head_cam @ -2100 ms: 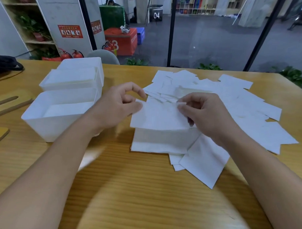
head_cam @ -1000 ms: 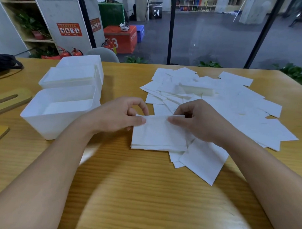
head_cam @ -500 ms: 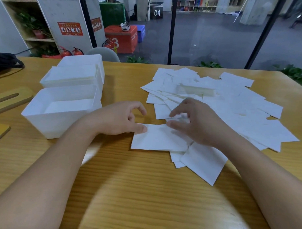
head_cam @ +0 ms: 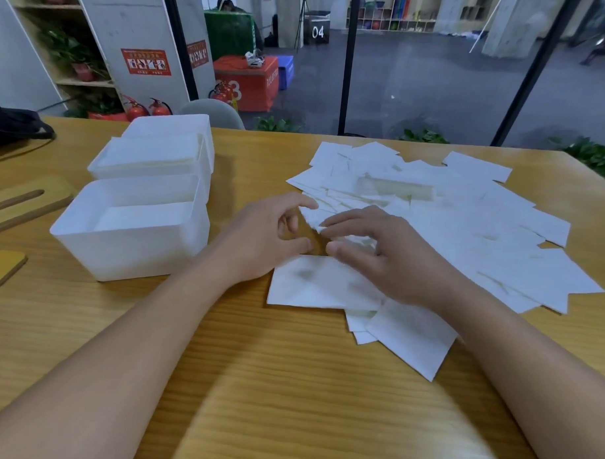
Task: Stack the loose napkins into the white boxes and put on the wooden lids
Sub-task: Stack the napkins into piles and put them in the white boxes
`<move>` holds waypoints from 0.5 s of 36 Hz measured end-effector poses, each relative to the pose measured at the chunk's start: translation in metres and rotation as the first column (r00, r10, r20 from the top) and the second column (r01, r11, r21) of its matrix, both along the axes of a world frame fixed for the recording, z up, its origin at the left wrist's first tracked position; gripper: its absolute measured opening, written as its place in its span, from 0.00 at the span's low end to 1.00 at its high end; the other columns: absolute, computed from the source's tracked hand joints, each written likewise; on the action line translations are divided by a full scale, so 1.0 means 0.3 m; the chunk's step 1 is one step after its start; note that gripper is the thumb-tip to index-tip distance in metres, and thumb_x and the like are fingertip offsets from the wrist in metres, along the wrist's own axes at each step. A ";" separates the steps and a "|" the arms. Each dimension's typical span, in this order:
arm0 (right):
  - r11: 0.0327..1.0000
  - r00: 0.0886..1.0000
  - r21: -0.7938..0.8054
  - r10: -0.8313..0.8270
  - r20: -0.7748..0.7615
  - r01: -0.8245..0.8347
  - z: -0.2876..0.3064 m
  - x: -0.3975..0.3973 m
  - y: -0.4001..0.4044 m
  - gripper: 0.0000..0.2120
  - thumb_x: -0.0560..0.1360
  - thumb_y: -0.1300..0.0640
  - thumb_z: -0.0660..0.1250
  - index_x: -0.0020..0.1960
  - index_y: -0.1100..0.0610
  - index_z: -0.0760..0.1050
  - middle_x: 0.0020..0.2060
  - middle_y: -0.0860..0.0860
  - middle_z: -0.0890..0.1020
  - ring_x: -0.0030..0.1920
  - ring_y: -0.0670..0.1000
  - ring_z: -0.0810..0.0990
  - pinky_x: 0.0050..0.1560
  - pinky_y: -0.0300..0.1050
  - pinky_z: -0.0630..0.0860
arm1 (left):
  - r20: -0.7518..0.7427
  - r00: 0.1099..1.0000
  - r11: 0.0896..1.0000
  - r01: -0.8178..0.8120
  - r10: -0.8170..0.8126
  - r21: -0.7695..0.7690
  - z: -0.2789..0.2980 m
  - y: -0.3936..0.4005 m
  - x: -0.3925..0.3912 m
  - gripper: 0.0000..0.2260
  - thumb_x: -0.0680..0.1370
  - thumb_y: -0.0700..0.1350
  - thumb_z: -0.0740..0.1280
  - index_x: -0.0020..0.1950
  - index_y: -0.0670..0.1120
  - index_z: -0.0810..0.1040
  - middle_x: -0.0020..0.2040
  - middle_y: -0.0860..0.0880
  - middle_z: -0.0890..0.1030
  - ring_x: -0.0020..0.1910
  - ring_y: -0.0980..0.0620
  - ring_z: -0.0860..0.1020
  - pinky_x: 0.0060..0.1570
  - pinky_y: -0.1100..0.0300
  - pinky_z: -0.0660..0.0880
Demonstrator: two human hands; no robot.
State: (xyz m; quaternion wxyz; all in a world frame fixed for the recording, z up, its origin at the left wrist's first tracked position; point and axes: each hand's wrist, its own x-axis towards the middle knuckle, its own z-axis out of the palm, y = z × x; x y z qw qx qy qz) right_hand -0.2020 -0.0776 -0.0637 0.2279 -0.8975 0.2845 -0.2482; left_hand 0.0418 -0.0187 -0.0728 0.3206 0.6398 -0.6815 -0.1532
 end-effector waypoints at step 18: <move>0.976 0.941 0.046 -0.215 0.260 0.211 0.007 -0.035 -0.020 0.02 0.80 0.53 0.77 0.49 0.48 0.86 0.44 0.39 0.86 0.49 0.44 0.83 0.46 0.28 0.70 | -0.009 0.999 0.977 0.040 -0.043 -0.209 0.016 0.000 0.002 0.05 0.86 0.48 0.70 0.54 0.55 0.86 0.51 0.62 0.84 0.57 0.58 0.79 0.55 0.60 0.74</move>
